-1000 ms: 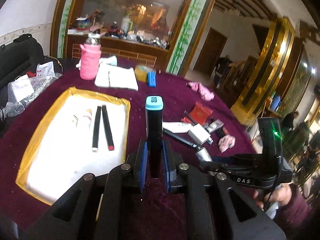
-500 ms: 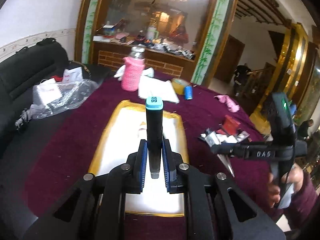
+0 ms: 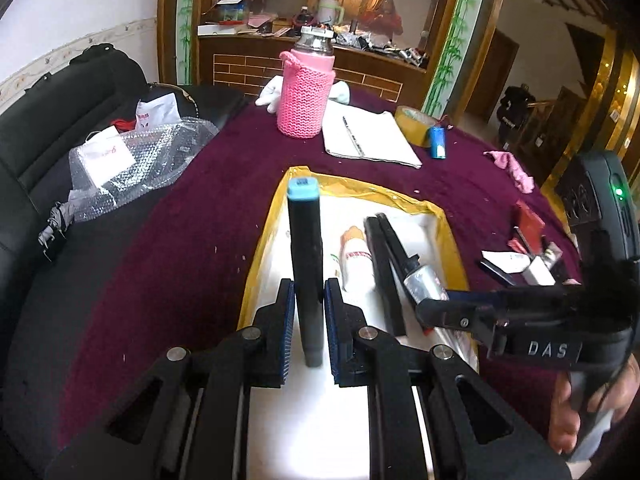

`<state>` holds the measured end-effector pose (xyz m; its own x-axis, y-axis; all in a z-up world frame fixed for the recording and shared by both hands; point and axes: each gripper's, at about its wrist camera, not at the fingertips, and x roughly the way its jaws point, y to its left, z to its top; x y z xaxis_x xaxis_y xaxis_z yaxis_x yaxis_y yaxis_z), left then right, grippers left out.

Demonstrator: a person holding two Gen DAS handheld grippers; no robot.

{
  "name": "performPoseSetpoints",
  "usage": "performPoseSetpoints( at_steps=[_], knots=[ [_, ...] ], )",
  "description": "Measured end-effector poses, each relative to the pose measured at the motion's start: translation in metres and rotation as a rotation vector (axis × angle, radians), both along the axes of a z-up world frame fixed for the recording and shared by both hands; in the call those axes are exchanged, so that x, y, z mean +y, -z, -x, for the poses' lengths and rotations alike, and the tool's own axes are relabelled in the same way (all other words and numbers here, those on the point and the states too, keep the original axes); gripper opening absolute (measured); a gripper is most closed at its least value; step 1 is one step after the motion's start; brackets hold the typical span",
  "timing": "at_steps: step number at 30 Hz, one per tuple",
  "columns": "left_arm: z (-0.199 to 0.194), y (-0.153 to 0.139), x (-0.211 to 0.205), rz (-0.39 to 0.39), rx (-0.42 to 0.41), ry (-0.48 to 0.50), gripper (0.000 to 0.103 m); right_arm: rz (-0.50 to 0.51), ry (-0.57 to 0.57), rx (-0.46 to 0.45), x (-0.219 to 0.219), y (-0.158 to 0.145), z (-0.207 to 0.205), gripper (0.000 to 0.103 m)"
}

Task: Organize objects
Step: 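Carry both into the tray, releasing the marker from left tool while right releases the tube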

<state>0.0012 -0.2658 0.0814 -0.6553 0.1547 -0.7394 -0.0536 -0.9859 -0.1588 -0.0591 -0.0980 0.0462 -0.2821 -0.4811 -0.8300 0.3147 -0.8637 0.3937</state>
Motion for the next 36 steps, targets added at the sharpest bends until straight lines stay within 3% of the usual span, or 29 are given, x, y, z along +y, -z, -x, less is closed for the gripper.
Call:
performPoseSetpoints(
  at_steps=[12, 22, 24, 26, 30, 32, 36],
  knots=[
    [0.048, 0.036, 0.003, 0.033, -0.115, -0.04, 0.012, -0.06, 0.08, -0.024, -0.017, 0.02, 0.05, 0.026],
    [0.045, 0.039, 0.001, 0.046, -0.104, -0.062, 0.014, -0.085, 0.112, 0.001, -0.019, 0.026, 0.07, 0.026],
    [0.041, 0.037, 0.002, 0.043, -0.099, -0.06, 0.018, -0.103, 0.11, 0.014, -0.022, 0.027, 0.072, 0.026],
    [0.035, 0.034, 0.001, 0.035, -0.095, -0.063, 0.033, -0.127, 0.107, 0.026, -0.025, 0.029, 0.073, 0.026],
    [0.022, 0.025, 0.0, 0.028, -0.066, -0.073, 0.041, -0.146, 0.11, 0.047, -0.028, 0.031, 0.073, 0.026],
    [0.016, 0.02, 0.0, 0.038, -0.053, -0.083, 0.052, -0.162, 0.107, 0.061, -0.031, 0.031, 0.071, 0.026],
    [0.005, 0.011, 0.003, 0.073, -0.035, -0.1, 0.056, -0.143, 0.112, 0.07, -0.03, 0.026, 0.065, 0.035]
  ],
)
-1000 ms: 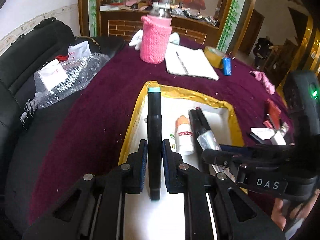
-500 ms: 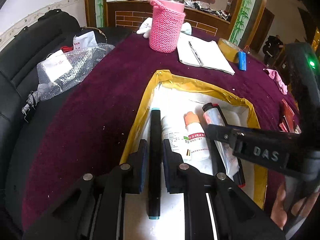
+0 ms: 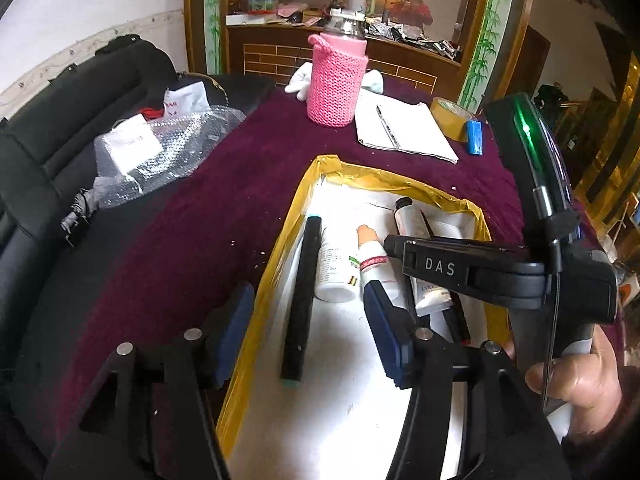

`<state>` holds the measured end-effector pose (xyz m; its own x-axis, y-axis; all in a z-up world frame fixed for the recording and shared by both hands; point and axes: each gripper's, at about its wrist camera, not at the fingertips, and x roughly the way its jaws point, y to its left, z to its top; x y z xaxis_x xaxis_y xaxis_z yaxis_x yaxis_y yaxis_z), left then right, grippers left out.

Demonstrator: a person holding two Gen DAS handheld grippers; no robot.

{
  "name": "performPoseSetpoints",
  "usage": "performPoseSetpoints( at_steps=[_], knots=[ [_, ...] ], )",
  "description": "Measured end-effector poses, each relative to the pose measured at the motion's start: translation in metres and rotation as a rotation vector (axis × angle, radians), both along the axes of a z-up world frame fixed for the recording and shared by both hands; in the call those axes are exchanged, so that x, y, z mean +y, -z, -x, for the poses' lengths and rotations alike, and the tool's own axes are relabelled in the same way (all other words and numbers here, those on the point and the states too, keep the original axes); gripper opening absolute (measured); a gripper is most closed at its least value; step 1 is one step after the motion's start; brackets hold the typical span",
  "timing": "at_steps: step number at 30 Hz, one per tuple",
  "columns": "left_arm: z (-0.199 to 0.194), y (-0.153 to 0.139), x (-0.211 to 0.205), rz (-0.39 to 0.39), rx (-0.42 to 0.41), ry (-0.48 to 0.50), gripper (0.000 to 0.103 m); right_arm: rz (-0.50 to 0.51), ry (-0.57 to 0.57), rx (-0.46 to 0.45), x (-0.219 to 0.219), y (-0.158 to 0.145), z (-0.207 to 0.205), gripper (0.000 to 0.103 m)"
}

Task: Organize objects
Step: 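Carry both into the tray, releasing the marker from left tool while right releases the tube, then move left tool to a black marker while right tool approaches the pink pompom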

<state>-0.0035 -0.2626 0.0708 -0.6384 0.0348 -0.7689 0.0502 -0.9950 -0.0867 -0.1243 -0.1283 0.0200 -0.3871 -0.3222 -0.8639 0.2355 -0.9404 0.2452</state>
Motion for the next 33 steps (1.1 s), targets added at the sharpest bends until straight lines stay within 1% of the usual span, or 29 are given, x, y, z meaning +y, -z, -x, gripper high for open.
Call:
performPoseSetpoints(
  at_steps=[1, 2, 3, 8, 12, 16, 21, 26, 29, 31, 32, 33],
  knots=[
    [-0.002, -0.002, 0.001, 0.008, 0.004, -0.002, 0.056, 0.013, -0.002, 0.003, 0.0, -0.002, 0.0, 0.04],
    [-0.005, -0.004, 0.003, 0.02, 0.009, -0.005, 0.056, 0.034, -0.009, 0.012, 0.002, -0.006, -0.003, 0.049],
    [-0.007, -0.006, 0.004, 0.031, 0.013, -0.008, 0.056, 0.043, -0.013, 0.025, 0.003, -0.011, -0.006, 0.055],
    [-0.024, -0.017, 0.012, 0.063, 0.039, -0.013, 0.056, 0.038, -0.039, 0.109, 0.008, -0.038, -0.03, 0.056],
    [-0.038, -0.029, 0.025, 0.068, 0.062, 0.006, 0.056, 0.043, -0.047, 0.136, 0.021, -0.051, -0.049, 0.058],
    [-0.053, -0.041, 0.046, 0.094, 0.089, 0.041, 0.056, 0.047, -0.038, 0.147, 0.047, -0.058, -0.068, 0.058],
    [-0.068, -0.052, 0.084, 0.098, 0.105, 0.117, 0.056, 0.058, 0.015, 0.161, 0.103, -0.063, -0.09, 0.058],
    [-0.077, -0.056, 0.121, 0.068, 0.094, 0.198, 0.056, 0.083, 0.105, 0.17, 0.175, -0.067, -0.112, 0.058],
    [-0.078, -0.052, 0.143, 0.019, 0.07, 0.252, 0.056, 0.093, 0.166, 0.183, 0.224, -0.068, -0.127, 0.059],
    [-0.073, -0.044, 0.156, -0.035, 0.032, 0.293, 0.056, 0.099, 0.21, 0.191, 0.255, -0.066, -0.135, 0.062],
    [-0.069, -0.037, 0.166, -0.07, 0.003, 0.322, 0.056, 0.101, 0.245, 0.2, 0.275, -0.065, -0.139, 0.066],
    [-0.064, -0.03, 0.173, -0.099, -0.025, 0.343, 0.056, 0.101, 0.274, 0.207, 0.29, -0.063, -0.142, 0.067]
  ],
)
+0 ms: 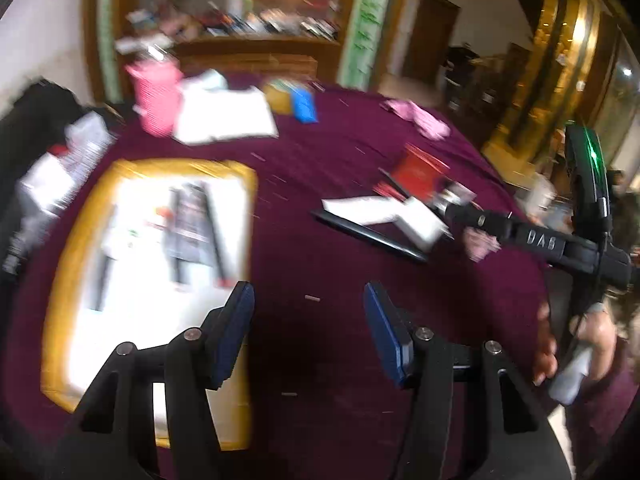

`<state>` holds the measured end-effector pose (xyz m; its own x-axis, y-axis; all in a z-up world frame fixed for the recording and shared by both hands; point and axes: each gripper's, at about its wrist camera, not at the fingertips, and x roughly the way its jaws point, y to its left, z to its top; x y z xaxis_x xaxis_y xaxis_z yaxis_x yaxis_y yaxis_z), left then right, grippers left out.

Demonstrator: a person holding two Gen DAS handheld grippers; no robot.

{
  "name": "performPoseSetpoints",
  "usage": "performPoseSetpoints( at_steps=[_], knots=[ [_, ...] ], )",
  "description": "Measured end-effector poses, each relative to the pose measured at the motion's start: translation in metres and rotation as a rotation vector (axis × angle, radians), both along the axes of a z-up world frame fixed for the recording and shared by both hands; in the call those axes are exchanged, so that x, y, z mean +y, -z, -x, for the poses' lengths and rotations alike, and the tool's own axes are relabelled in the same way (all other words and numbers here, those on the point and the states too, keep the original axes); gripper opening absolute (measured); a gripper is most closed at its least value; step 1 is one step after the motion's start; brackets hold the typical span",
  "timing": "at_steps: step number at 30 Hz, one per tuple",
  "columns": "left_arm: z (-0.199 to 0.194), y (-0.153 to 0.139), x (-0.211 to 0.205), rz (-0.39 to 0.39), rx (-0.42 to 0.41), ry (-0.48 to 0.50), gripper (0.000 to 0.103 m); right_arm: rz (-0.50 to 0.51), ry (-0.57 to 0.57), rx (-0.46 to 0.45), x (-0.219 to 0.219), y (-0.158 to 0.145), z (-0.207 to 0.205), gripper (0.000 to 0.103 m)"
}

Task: Organize objects
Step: 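Move left tool to a black marker while right tool approaches the pink pompom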

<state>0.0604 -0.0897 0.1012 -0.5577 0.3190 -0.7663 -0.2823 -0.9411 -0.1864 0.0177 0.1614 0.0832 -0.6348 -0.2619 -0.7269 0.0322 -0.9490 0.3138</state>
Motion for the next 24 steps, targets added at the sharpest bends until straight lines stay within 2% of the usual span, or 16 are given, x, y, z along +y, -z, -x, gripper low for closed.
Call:
performPoseSetpoints(
  at_steps=[3, 6, 7, 11, 13, 15, 19, 24],
  knots=[
    [0.016, 0.019, 0.029, -0.032, -0.06, 0.055, 0.056, 0.029, 0.088, -0.001, 0.045, 0.01, -0.002, 0.067],
    [0.032, 0.033, 0.055, 0.026, -0.08, 0.065, 0.056, 0.085, 0.14, -0.003, 0.072, 0.022, 0.003, 0.067],
    [0.038, 0.038, 0.061, 0.027, -0.1, 0.053, 0.056, 0.103, 0.149, -0.002, 0.078, 0.026, 0.005, 0.067],
    [0.06, 0.056, 0.065, -0.062, -0.213, -0.06, 0.056, 0.121, 0.156, 0.026, 0.084, 0.037, 0.017, 0.067],
    [0.071, 0.065, 0.068, -0.079, -0.247, -0.115, 0.056, 0.123, 0.153, 0.056, 0.086, 0.04, 0.019, 0.067],
    [0.079, 0.072, 0.076, -0.049, -0.248, -0.167, 0.056, 0.134, 0.151, 0.088, 0.087, 0.042, 0.019, 0.067],
    [0.091, 0.081, 0.09, -0.002, -0.228, -0.209, 0.056, 0.142, 0.166, 0.112, 0.095, 0.047, 0.014, 0.067],
    [0.096, 0.082, 0.099, -0.041, -0.215, -0.227, 0.056, 0.168, 0.176, 0.103, 0.099, 0.05, 0.014, 0.07]
  ],
)
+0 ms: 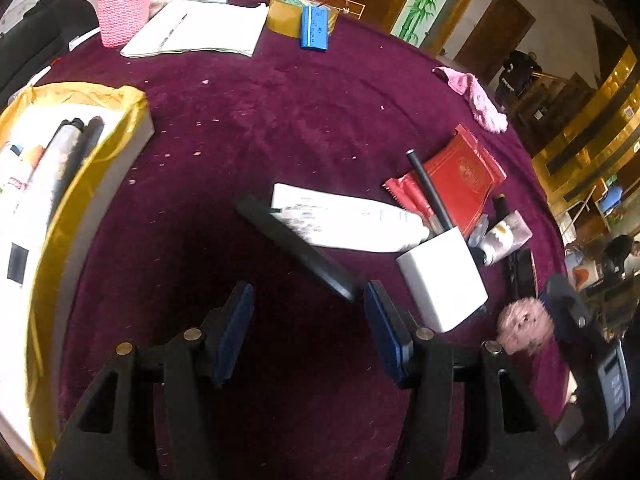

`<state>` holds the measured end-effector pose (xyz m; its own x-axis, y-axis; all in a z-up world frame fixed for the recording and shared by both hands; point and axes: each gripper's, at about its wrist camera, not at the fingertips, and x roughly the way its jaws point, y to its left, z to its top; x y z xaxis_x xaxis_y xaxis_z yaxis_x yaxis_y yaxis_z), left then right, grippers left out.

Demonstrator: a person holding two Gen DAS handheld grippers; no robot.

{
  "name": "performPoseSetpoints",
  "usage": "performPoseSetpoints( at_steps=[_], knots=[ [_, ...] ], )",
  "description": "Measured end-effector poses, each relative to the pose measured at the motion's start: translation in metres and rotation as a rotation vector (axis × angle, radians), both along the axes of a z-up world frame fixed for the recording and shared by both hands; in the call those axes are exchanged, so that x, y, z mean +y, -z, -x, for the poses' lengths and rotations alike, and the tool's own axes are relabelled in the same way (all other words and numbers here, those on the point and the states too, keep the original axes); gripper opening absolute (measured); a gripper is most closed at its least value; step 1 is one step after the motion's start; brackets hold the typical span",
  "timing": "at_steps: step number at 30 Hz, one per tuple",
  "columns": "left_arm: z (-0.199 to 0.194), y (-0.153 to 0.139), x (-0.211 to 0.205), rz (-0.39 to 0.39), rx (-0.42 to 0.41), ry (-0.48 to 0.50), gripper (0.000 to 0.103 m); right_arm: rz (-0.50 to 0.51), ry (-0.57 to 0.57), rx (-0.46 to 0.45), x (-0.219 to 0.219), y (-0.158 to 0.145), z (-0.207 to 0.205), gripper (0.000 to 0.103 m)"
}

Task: Organize objects
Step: 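Move left tool to a black marker while right tool approaches the pink pompom, then grasp the black marker with left tool while right tool grasps the pink fluffy pompom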

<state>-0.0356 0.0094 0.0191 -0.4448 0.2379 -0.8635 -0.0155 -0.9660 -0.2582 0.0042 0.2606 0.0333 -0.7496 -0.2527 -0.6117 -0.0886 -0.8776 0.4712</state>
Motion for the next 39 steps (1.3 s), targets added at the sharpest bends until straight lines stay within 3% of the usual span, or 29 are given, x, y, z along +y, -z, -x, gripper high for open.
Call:
performPoseSetpoints(
  at_steps=[9, 11, 17, 18, 20, 23, 26, 34, 36, 38, 39],
  knots=[
    [0.008, 0.002, 0.027, 0.14, 0.044, 0.017, 0.056, 0.015, 0.003, 0.03, -0.001, -0.005, -0.005, 0.07],
    [0.007, 0.003, 0.031, 0.158, 0.054, 0.024, 0.062, 0.018, 0.007, 0.029, 0.0, -0.005, -0.006, 0.07],
    [-0.005, 0.008, 0.042, 0.249, 0.129, 0.109, 0.064, 0.023, 0.019, 0.018, 0.0, -0.002, -0.006, 0.07],
    [-0.008, 0.008, 0.039, 0.245, 0.136, 0.117, 0.062, 0.022, 0.02, 0.017, 0.001, -0.002, -0.006, 0.07],
    [-0.015, 0.007, 0.034, 0.245, 0.148, 0.133, 0.043, 0.018, 0.021, 0.014, 0.0, -0.001, -0.006, 0.07],
    [-0.024, 0.004, 0.019, 0.216, 0.139, 0.149, 0.024, 0.006, 0.019, 0.006, -0.002, 0.001, -0.005, 0.07],
    [-0.034, 0.001, 0.002, 0.18, 0.11, 0.161, 0.017, -0.011, 0.018, 0.003, -0.005, 0.002, -0.005, 0.071],
    [-0.038, 0.003, -0.007, 0.153, 0.102, 0.175, 0.019, -0.036, 0.022, -0.013, -0.008, 0.007, -0.003, 0.075],
    [-0.037, 0.004, 0.0, 0.174, 0.12, 0.19, 0.028, -0.044, 0.021, -0.011, -0.009, 0.007, -0.003, 0.075],
    [-0.038, 0.005, 0.007, 0.179, 0.139, 0.207, 0.047, -0.057, 0.019, -0.009, -0.01, 0.007, -0.003, 0.075],
    [-0.038, 0.006, 0.01, 0.181, 0.145, 0.204, 0.051, -0.063, 0.018, -0.01, -0.011, 0.007, -0.002, 0.075]
  ],
)
